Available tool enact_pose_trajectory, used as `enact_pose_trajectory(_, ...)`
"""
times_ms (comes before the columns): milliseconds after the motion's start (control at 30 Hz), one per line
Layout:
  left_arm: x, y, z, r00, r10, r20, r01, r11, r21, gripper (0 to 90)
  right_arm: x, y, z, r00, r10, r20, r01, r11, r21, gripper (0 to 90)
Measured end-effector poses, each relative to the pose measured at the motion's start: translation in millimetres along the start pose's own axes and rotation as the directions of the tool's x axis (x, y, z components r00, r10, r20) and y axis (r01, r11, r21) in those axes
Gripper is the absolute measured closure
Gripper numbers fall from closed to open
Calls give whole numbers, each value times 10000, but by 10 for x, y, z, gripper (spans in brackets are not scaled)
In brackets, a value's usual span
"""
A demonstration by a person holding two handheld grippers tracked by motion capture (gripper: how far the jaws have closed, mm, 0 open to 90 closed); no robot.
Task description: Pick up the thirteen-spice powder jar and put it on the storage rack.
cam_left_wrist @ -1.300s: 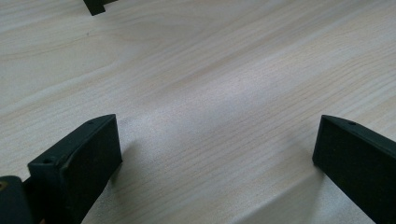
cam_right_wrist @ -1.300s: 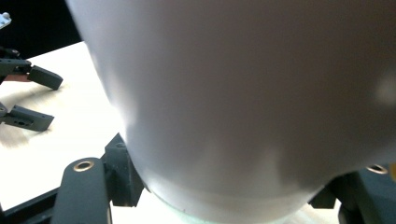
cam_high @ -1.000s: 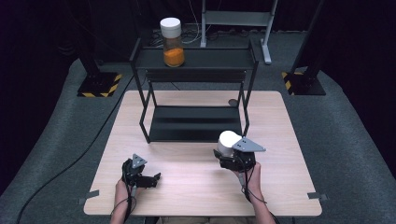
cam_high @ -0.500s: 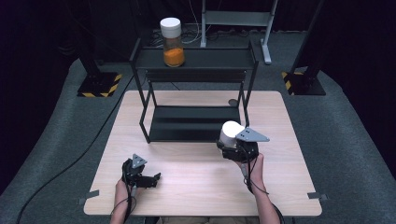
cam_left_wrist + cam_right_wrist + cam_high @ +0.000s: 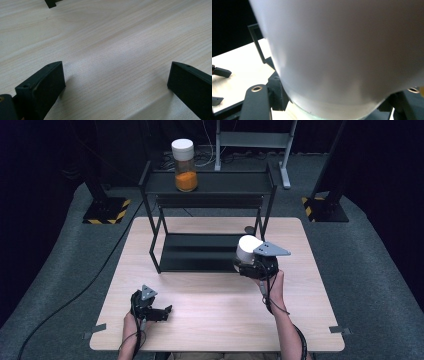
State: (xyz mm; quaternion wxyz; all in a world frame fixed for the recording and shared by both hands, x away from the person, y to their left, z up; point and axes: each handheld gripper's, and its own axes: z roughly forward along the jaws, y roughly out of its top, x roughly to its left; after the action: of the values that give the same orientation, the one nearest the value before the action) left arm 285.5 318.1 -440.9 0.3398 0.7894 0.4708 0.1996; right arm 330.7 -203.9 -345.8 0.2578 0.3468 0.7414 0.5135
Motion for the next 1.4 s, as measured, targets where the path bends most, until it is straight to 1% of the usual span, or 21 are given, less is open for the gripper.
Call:
enact_pose_trajectory(233,0,2,-1,10000,3,0,-3,10000,13,6,-50,160,30,9998,-168,79,168,9998,62,301)
enact_pose_trajectory(667,0,2,-1,10000,2,1,-2,10000,11,6,-138,319,27,9997,-137,214,138,9999,-34,300)
enact_pose_trajectory(867,0,2,-1,10000,2,2,-2,10000,11,7,-146,400,46,9995,-190,262,190,9998,13,300)
enact_pose_trajectory(1000,1,1,-1,10000,4,5,-4,10000,5,7,-148,448,53,9991,-316,275,315,9995,23,300)
enact_pose_trajectory(1233,1,-2,0,10000,0,7,0,10000,-9,7,-170,533,76,9991,-309,297,309,9995,10,300)
enact_pose_trajectory(1400,0,1,-1,10000,5,0,-5,10000,5,7,-187,594,91,9988,-390,303,390,9992,22,300)
